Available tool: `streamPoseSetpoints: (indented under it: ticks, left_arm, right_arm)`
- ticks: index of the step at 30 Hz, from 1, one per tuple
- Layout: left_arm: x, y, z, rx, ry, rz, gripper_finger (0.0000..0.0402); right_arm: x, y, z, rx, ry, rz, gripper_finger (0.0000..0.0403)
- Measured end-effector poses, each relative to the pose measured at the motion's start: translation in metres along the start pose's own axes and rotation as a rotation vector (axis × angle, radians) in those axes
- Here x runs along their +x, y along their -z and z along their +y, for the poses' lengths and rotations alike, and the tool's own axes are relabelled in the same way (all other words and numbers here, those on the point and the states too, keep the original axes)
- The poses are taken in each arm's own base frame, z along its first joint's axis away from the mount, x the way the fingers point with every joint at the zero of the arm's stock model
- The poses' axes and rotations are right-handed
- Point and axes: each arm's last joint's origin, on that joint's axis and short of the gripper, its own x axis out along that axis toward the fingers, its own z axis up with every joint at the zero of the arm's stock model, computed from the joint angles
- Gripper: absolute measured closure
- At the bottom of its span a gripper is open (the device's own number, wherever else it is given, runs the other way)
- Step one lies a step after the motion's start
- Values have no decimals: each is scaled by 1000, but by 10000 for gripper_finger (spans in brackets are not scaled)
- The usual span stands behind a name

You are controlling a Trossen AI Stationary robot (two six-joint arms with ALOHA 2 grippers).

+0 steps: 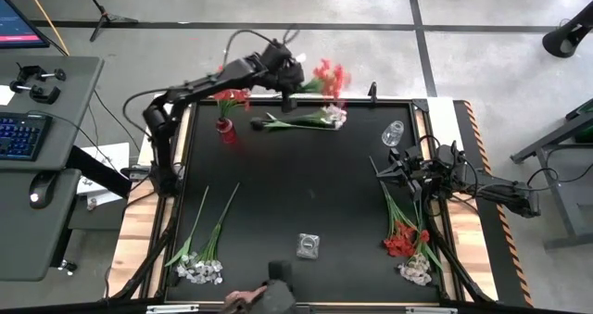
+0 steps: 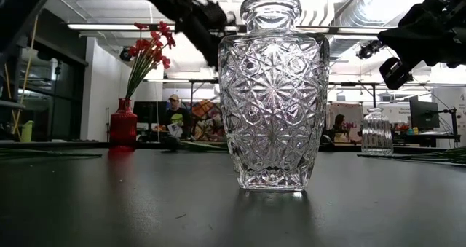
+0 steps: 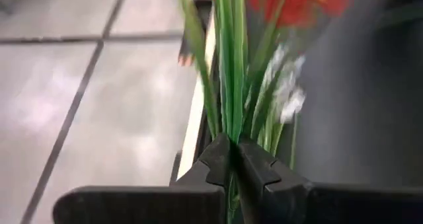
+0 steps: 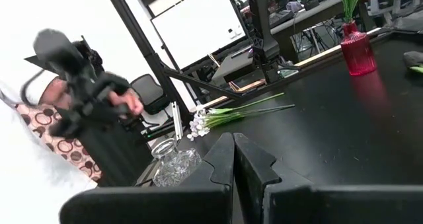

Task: Sort flowers into vase by color
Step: Put the top orange flowers into the red vase

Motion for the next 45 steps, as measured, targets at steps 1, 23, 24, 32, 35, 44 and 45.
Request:
streamPoseSetpoints:
  ticks: [1, 23, 24, 32, 35, 44, 45]
  left_arm:
    - [-8, -4, 0, -19, 4, -34, 401]
    - [-149, -46, -64, -216, 264, -577, 401]
    - [-155, -39, -71, -238, 257, -618, 401]
    - [-204, 41, -119, -486, 45, -749, 401]
    - [-222, 68, -132, -537, -89, -780, 401]
    - [-234, 130, -146, -664, -449, -774, 401]
    - [-236, 134, -147, -673, -471, -776, 401]
  right_arm:
    - [0, 0, 0, 0, 0, 0, 402]
    - [0, 0, 0, 0, 0, 0, 402]
    - [0, 0, 0, 0, 0, 1, 402]
    - [0, 0, 0, 0, 0, 0, 402]
    - [0, 0, 0, 0, 0, 1, 402]
    - [0, 0, 0, 0, 0, 0, 402]
    - [0, 0, 0, 0, 0, 0, 402]
